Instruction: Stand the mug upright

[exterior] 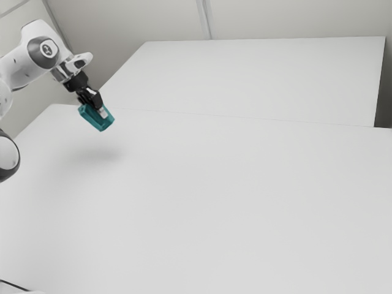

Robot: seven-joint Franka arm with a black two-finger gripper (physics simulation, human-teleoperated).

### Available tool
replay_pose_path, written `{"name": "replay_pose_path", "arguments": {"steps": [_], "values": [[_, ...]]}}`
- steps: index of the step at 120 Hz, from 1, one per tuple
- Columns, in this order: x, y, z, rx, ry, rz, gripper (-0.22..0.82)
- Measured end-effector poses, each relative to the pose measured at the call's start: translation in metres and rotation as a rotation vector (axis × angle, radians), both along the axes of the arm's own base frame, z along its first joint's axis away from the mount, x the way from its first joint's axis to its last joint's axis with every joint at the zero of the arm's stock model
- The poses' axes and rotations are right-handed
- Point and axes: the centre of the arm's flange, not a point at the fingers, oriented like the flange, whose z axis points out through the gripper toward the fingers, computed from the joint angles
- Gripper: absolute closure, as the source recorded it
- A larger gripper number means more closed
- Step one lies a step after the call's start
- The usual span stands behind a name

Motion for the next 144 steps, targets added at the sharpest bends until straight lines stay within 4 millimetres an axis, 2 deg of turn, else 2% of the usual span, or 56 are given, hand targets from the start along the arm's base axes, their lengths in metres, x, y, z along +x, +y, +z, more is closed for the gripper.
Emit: {"name": "replay_pose_path", "arguments": {"steps": [22, 31, 60, 73, 89, 113, 128, 144], "values": [[-0.016, -0.055, 0.017, 0.130, 0.074, -0.035, 0.78], [-0.025, -0.074, 0.012, 0.173, 0.100, -0.044, 0.78], [-0.031, -0.143, -0.014, 0.318, 0.087, -0.115, 0.78], [-0.048, -0.169, -0.021, 0.389, 0.064, -0.138, 0.78], [-0.064, -0.183, -0.036, 0.431, 0.032, -0.141, 0.78], [-0.077, -0.201, -0.071, 0.450, -0.014, -0.156, 0.78], [-0.087, -0.218, -0.083, 0.462, -0.049, -0.172, 0.78], [-0.097, -0.227, -0.102, 0.461, -0.077, -0.175, 0.78]]}}
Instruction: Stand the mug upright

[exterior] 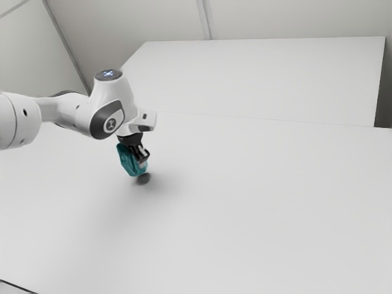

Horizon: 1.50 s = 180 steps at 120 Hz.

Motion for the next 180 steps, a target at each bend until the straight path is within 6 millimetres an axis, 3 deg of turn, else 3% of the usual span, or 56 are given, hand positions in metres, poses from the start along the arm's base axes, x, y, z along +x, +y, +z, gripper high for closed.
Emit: {"name": "replay_pose_path", "arguments": {"steps": [39, 85, 120, 180], "values": [[-0.010, -0.016, -0.016, -0.014, -0.065, -0.005, 0.78], [-0.010, -0.020, -0.035, -0.048, -0.099, 0.014, 0.78], [-0.009, -0.021, -0.038, -0.060, -0.112, 0.034, 0.78], [-0.007, -0.021, -0.034, -0.067, -0.121, 0.036, 0.50]]}}
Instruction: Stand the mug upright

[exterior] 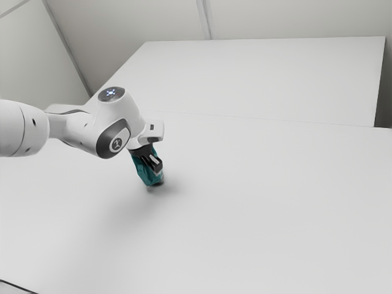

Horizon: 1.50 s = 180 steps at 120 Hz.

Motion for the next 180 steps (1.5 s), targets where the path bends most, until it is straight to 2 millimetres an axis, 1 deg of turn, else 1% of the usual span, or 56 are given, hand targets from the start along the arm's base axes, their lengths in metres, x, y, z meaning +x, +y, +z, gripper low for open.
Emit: {"name": "replay_pose_path", "arguments": {"steps": [32, 43, 61, 88, 104, 112, 120, 129, 138, 145, 156, 162, 170, 180], "values": [[0.002, 0.001, 0.006, 0.004, -0.007, -0.003, 0.35], [0.004, 0.001, 0.011, 0.008, -0.016, -0.003, 0.30], [0.007, 0.002, 0.028, 0.021, -0.044, -0.003, 0.26], [0.009, 0.002, 0.055, 0.045, -0.074, -0.002, 0.23], [0.013, -0.007, 0.073, 0.047, -0.099, -0.012, 0.22], [0.020, -0.017, 0.092, 0.042, -0.125, -0.021, 0.21], [0.028, -0.022, 0.118, 0.034, -0.148, -0.011, 0.21], [0.038, -0.019, 0.155, 0.026, -0.163, 0.018, 0.18], [0.044, -0.014, 0.189, 0.021, -0.154, 0.055, 0.15], [0.043, -0.012, 0.208, 0.010, -0.125, 0.088, 0.12], [0.035, -0.005, 0.230, -0.010, -0.057, 0.160, 0.08], [0.029, -0.002, 0.237, -0.023, -0.009, 0.199, 0.06], [0.022, 0.001, 0.240, -0.047, 0.062, 0.249, 0.04], [0.014, 0.005, 0.238, -0.078, 0.144, 0.301, 0.03]]}}
